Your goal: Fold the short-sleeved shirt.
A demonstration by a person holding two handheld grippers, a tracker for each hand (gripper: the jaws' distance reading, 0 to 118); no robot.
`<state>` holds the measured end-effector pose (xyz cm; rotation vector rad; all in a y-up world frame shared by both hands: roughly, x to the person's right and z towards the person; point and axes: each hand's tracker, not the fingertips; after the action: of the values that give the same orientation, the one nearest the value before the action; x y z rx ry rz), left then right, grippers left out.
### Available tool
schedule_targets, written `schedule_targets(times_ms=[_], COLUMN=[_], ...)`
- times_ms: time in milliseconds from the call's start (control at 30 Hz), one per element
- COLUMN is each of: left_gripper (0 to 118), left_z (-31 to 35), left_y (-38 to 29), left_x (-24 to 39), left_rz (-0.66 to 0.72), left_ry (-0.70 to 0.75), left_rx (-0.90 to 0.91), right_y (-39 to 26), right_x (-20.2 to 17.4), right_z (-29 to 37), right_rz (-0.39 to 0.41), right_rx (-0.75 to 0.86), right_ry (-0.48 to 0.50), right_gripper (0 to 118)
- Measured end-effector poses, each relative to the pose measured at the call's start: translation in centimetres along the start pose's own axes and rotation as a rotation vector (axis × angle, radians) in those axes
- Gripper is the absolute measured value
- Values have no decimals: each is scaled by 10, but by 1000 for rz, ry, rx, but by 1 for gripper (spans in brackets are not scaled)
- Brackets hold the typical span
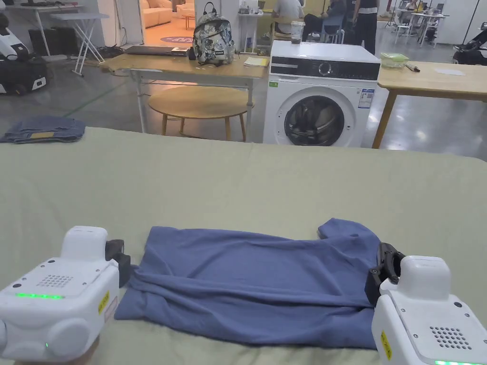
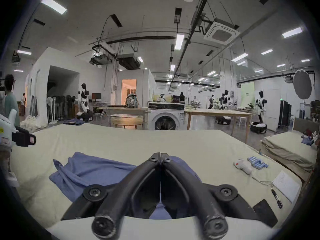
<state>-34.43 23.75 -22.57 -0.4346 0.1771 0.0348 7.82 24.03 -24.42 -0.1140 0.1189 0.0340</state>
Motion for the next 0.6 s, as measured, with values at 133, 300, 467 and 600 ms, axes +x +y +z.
schedule_targets(times_ms=[133, 300, 467, 600], left_gripper=[0, 9, 61, 66], left_z=[-39, -90, -122, -134], left_y=[-7, -16, -29, -41], left_x=[-17, -30, -29, -21], left_rz=[50, 149, 158, 160], left_ry=[-60, -104, -77, -66], left_rx=[-263, -508, -666, -736], right_y=[-7, -20, -34, -42], right_x=[5, 14, 24, 31], right_z=[-4, -10, -12, -12], right_rz=[-3, -4, 3, 0], right_rx=[-37, -96, -144, -179], right_ry=[0, -21, -42, -60], right_gripper=[0, 0, 0, 0])
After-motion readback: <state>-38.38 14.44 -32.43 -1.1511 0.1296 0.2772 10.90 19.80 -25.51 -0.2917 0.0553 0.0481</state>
